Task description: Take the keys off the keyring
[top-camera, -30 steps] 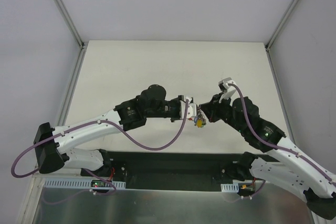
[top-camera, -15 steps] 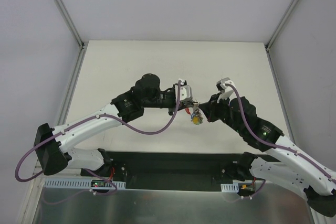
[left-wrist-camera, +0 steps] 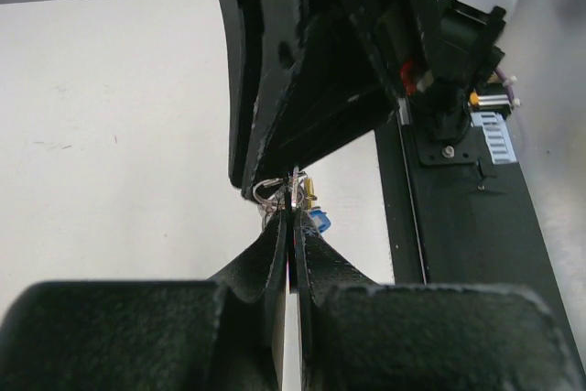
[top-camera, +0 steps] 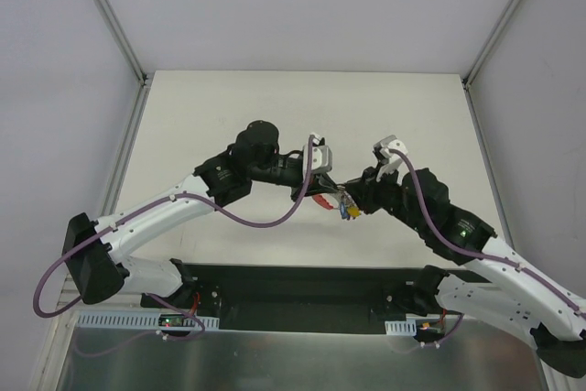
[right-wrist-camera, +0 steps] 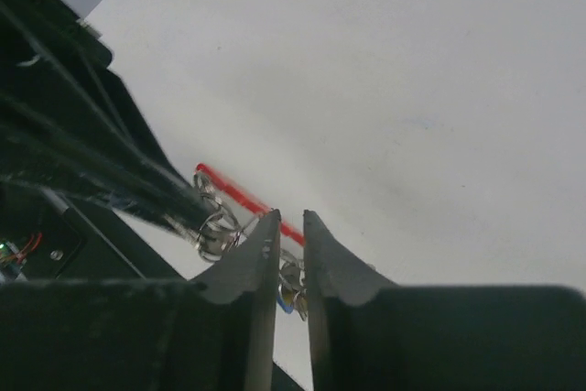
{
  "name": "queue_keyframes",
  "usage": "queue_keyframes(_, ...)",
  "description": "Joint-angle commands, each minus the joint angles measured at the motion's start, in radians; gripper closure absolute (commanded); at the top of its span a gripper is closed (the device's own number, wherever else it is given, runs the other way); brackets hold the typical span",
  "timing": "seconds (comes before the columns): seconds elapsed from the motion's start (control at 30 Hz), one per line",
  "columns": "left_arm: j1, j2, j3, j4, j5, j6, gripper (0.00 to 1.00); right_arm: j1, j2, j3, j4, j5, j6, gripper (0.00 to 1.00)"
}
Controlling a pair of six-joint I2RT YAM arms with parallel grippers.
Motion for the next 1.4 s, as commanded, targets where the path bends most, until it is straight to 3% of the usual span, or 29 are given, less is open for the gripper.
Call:
queue_keyframes(0.0, 0.069, -0.028, 0.072, -0.076, 0.252, 0.098, 1.0, 0.004, -0.037, 0.042, 0.039, -0.157, -0.179, 0.75)
queue_keyframes(0.07, 0.106, -0.02, 0.1, -0.143, 0.349, 0.124, 1.0, 0.004, -0.039, 0.062, 0.016, -0.243, -0.265, 0.66)
queue_keyframes(0.23, 0.114, -0.017, 0.137, -0.237, 0.41, 0.193, 1.0, 0.006, -0.08, 0.046, 0.0, -0.353, -0.376, 0.49)
queue_keyframes(0.47, 0.114, -0.021, 0.178, -0.369, 0.481, 0.265, 1.0, 0.006, -0.113, 0.034, -0.014, -0.511, -0.532, 0.46)
queue_keyframes(0.63, 0.114, -0.029, 0.19, -0.4, 0.494, 0.284, 1.0, 0.004, -0.102, 0.01, 0.071, -0.635, -0.578, 0.49)
queue_keyframes(1.1, 0.115, -0.034, 0.192, -0.406, 0.508, 0.29, 1.0, 0.006, -0.018, 0.02, 0.103, -0.685, -0.644, 0.64)
queue_keyframes(1.37, 0.115, -0.04, 0.191, -0.406, 0.493, 0.296, 1.0, 0.004, -0.013, 0.01, 0.101, -0.666, -0.637, 0.84)
